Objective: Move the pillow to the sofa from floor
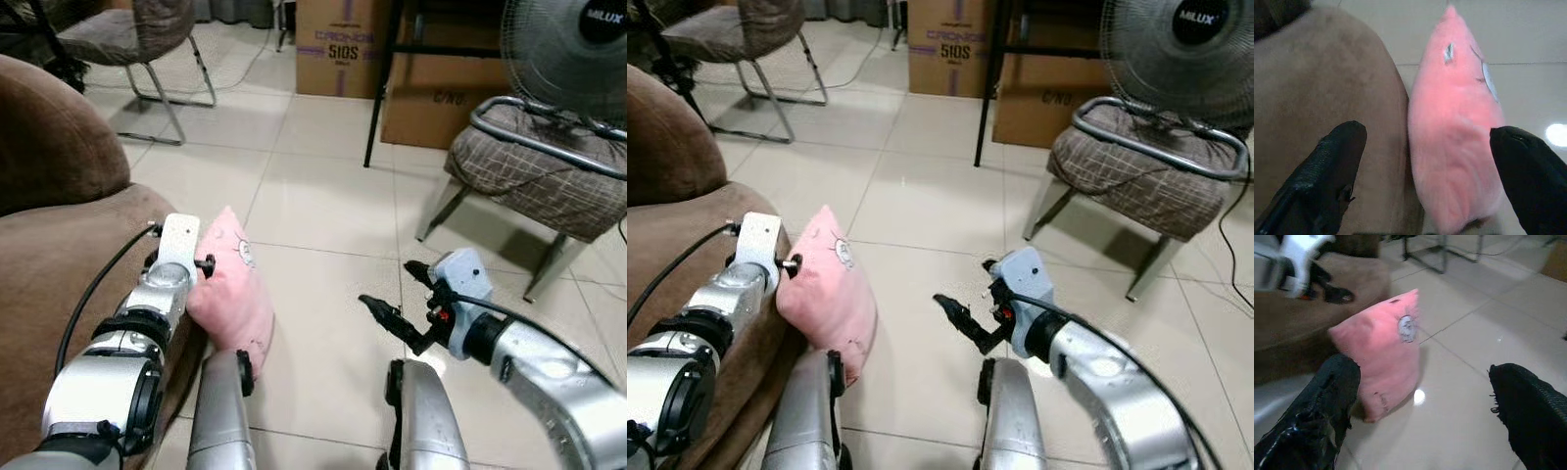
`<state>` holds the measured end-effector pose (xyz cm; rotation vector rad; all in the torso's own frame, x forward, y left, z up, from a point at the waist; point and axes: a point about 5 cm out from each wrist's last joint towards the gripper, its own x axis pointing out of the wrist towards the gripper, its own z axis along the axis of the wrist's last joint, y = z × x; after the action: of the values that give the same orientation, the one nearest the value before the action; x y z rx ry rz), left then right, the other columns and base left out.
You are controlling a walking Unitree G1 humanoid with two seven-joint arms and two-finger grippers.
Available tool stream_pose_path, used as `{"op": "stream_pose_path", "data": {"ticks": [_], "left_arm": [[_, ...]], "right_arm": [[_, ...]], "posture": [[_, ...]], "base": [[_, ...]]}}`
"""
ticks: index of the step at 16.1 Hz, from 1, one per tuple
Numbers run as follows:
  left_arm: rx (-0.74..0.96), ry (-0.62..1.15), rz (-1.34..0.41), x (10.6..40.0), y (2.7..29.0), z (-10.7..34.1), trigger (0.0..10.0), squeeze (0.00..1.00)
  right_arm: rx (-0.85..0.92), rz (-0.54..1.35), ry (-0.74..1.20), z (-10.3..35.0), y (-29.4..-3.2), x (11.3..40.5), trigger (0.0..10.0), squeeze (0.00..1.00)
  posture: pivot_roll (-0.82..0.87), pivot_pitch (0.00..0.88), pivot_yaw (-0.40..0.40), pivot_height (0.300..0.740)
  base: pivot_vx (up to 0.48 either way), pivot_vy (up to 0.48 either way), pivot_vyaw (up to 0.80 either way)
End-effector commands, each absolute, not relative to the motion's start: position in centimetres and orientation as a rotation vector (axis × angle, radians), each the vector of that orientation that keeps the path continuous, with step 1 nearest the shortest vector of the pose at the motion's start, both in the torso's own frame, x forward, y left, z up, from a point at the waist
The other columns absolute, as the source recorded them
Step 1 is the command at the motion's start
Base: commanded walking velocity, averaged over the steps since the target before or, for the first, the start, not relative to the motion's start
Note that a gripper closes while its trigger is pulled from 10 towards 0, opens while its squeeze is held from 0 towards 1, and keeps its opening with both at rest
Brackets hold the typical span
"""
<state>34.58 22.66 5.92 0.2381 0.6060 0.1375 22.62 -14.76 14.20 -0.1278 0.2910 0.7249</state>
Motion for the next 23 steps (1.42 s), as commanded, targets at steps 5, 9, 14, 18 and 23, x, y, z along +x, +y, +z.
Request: {"op": "stream_pose_path", "data": {"ticks": [5, 9, 14, 18, 23], "left_arm": [[0.209, 0.725, 0.192, 32.6, 23.2, 3.4, 10.0, 0.0], [0.218, 0.77, 0.227, 31.0, 24.2, 1.9, 10.0, 0.0], [0.25, 0.824, 0.249, 29.4, 25.2, 0.7, 10.0, 0.0], [0.235, 0.832, 0.263, 29.0, 25.7, 0.5, 0.0, 0.0], [0.213, 0.827, 0.256, 28.9, 25.7, 0.4, 0.0, 0.0]], "right_arm": [[-0.142, 0.928, 0.323, 15.1, -13.3, 21.4, 10.0, 0.0], [-0.163, 0.993, 0.366, 15.1, -13.4, 20.1, 10.0, 0.0], [-0.154, 1.022, 0.399, 15.1, -13.0, 19.2, 10.0, 0.0], [-0.155, 1.031, 0.404, 15.2, -12.8, 19.2, 10.0, 0.0], [-0.153, 1.037, 0.418, 15.1, -12.9, 19.0, 10.0, 0.0]], "posture": [[-0.16, 0.111, -0.024, 0.52], [-0.18, 0.163, -0.07, 0.52], [-0.18, 0.176, -0.088, 0.52], [-0.19, 0.186, -0.083, 0.52], [-0.19, 0.178, -0.087, 0.52]], "base": [[0.0, 0.0, 0.0], [0.0, 0.0, 0.0], [0.0, 0.0, 0.0], [0.0, 0.0, 0.0], [0.0, 0.0, 0.0]]}}
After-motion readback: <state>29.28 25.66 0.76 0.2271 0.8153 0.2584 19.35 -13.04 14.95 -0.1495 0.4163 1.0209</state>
